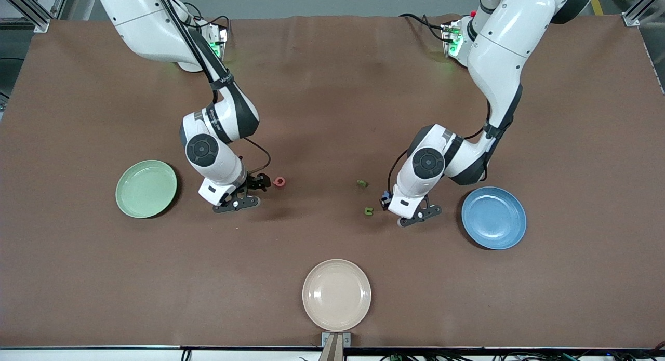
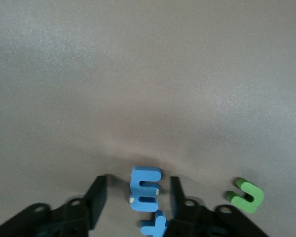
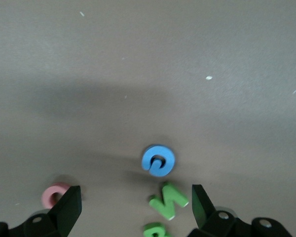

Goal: Sort upper and lower case letters into plates
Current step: 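Place the E on the blue plate while the right gripper grasps c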

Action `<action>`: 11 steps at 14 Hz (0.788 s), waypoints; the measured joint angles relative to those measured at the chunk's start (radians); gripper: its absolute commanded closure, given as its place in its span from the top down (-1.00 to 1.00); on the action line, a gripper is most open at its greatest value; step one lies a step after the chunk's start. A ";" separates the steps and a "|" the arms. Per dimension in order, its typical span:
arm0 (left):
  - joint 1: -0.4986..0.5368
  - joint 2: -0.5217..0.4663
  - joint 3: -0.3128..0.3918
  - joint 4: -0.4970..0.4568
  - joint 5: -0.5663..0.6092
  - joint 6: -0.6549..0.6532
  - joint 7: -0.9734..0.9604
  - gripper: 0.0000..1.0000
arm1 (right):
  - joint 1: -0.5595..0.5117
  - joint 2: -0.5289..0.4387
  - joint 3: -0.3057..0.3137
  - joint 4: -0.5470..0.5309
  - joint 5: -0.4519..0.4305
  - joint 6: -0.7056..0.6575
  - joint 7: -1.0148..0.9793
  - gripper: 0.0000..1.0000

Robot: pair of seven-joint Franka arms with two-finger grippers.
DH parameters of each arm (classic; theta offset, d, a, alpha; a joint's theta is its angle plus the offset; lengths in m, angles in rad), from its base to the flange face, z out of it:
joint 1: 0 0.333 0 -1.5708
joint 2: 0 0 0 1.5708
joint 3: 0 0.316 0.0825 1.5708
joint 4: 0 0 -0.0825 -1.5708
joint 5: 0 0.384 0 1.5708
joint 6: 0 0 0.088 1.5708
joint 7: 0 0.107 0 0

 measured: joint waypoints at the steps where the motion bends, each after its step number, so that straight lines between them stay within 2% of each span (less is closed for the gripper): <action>1: 0.000 0.003 0.000 0.000 0.000 0.000 -0.002 -0.41 | 0.000 0.005 -0.002 0.000 -0.023 0.009 0.000 0.96; 2: 0.000 0.006 0.000 0.001 0.000 0.000 -0.004 -0.57 | 0.000 0.011 -0.002 0.001 -0.045 0.018 0.000 0.96; 3: 0.000 0.006 0.002 0.003 0.002 -0.002 -0.015 -0.87 | 0.000 0.018 -0.002 0.004 -0.066 0.032 -0.001 0.96; 4: 0.000 0.006 0.002 0.004 0.005 -0.002 -0.019 -1.00 | 0.000 0.027 -0.002 0.004 -0.083 0.054 -0.007 0.96; 8: 0.011 0.005 0.004 0.018 0.085 -0.001 -0.021 -1.00 | -0.002 0.069 -0.004 0.012 -0.096 0.103 -0.105 0.94; 11: 0.051 -0.043 0.009 0.041 0.105 -0.059 0.037 -1.00 | -0.001 0.075 -0.003 0.013 -0.096 0.101 -0.125 0.75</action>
